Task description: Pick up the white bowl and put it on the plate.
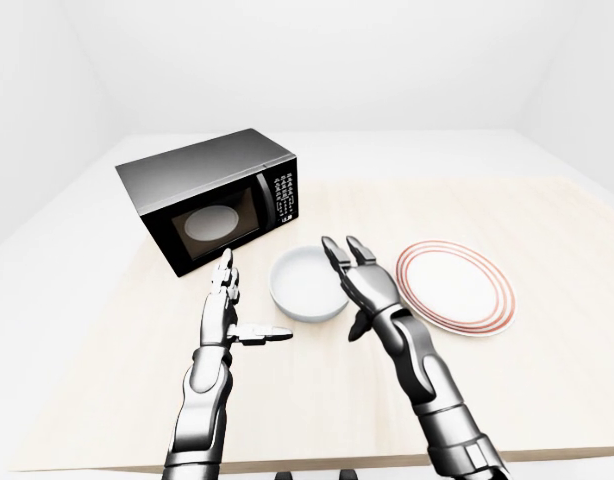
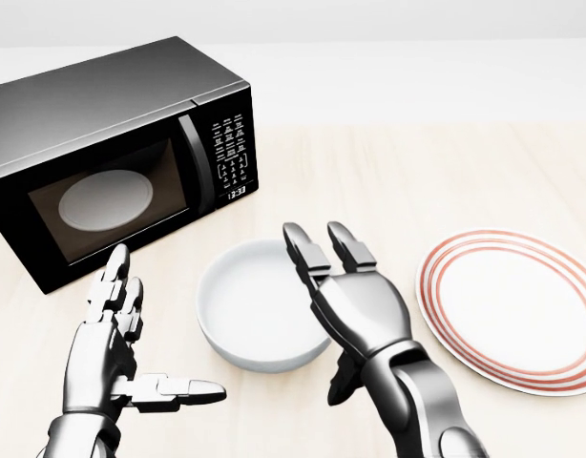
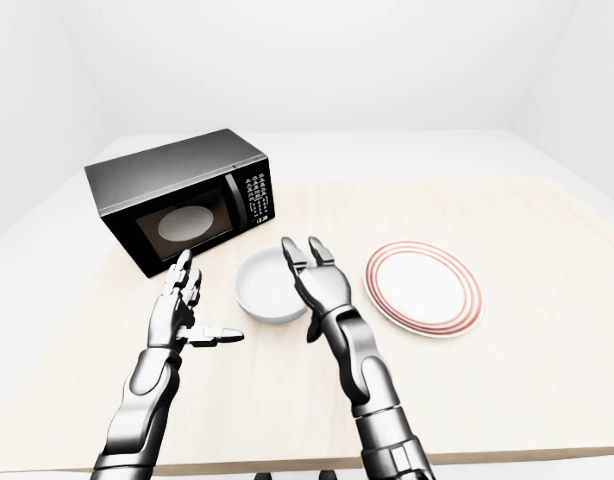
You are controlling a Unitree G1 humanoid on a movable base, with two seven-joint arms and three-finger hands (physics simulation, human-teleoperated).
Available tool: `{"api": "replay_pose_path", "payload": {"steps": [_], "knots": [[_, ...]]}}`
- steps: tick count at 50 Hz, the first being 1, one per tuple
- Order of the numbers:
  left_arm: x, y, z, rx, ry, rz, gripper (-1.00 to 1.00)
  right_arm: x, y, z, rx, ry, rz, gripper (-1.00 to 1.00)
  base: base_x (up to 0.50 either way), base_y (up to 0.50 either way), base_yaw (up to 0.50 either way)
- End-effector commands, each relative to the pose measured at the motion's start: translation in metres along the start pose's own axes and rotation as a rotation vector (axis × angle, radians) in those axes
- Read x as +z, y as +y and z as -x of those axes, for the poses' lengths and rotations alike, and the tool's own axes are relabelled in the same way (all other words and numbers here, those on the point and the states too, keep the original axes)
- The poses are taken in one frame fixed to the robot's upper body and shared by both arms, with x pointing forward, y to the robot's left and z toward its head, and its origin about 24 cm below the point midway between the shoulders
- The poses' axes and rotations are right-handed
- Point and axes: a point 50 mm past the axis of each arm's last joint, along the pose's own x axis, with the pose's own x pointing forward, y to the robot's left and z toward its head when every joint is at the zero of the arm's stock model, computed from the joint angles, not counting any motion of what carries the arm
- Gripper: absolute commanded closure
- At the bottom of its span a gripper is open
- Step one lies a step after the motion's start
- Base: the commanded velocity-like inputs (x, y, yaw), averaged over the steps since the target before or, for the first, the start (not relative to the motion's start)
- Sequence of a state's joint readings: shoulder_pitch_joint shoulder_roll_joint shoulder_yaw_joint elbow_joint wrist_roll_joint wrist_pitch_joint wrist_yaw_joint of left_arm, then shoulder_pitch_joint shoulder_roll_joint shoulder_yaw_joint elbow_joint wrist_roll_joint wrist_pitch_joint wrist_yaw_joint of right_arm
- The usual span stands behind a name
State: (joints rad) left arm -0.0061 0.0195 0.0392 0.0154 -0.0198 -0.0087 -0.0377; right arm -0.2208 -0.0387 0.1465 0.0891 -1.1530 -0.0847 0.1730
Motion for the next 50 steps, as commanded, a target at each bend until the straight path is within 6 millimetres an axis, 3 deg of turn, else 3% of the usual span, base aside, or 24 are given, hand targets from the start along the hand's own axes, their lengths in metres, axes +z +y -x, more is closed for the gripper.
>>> {"api": "replay_pose_path", "payload": {"steps": [1, 21, 38, 50], "knots": [[0.0, 0.0, 0.0, 0.0, 0.0, 0.0, -1.0, 0.01, -0.008, -0.007, 0.047, -0.023, 0.102, -1.0, 0.0, 0.0, 0.0], [0.0, 0.0, 0.0, 0.0, 0.0, 0.0, -1.0, 0.01, -0.008, -0.002, 0.309, -0.007, 0.147, -1.0, 0.0, 0.0, 0.0], [0.0, 0.0, 0.0, 0.0, 0.0, 0.0, -1.0, 0.018, -0.013, -0.006, 0.37, -0.026, 0.163, -1.0, 0.0, 0.0, 0.0], [0.0, 0.0, 0.0, 0.0, 0.0, 0.0, -1.0, 0.021, -0.005, -0.007, 0.401, -0.027, 0.172, -1.0, 0.0, 0.0, 0.0]]}}
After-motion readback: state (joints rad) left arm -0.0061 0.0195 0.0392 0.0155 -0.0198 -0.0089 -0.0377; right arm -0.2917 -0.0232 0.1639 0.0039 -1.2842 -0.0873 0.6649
